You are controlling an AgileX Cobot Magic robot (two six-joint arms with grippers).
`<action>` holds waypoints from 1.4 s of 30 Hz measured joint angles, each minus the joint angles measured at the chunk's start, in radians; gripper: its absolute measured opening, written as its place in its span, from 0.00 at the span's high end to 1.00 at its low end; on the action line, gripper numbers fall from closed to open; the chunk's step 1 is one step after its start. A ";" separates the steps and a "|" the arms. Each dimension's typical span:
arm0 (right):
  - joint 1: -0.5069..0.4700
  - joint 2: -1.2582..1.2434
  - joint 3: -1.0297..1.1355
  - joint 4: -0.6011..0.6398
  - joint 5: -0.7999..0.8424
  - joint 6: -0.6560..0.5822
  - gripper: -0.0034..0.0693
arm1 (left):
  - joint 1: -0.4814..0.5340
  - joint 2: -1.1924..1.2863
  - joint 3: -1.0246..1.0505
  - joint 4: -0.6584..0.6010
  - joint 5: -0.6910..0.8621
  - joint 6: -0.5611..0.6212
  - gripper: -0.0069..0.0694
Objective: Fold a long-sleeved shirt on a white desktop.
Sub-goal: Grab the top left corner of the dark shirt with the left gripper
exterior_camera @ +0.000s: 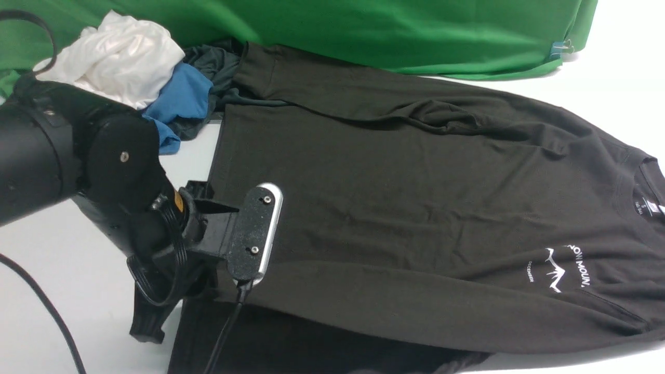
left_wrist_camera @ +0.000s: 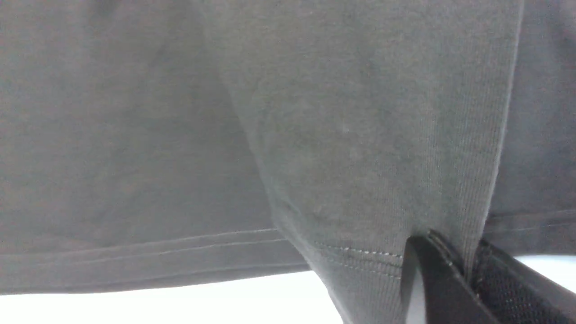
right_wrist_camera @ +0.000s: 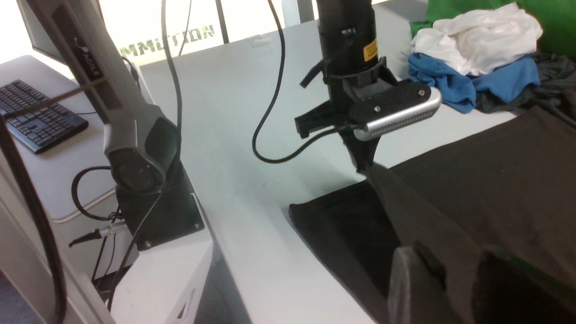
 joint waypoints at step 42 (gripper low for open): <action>-0.053 0.524 -0.145 -0.500 0.101 0.444 0.63 | 0.199 0.291 -0.586 -0.174 -0.104 -0.656 0.88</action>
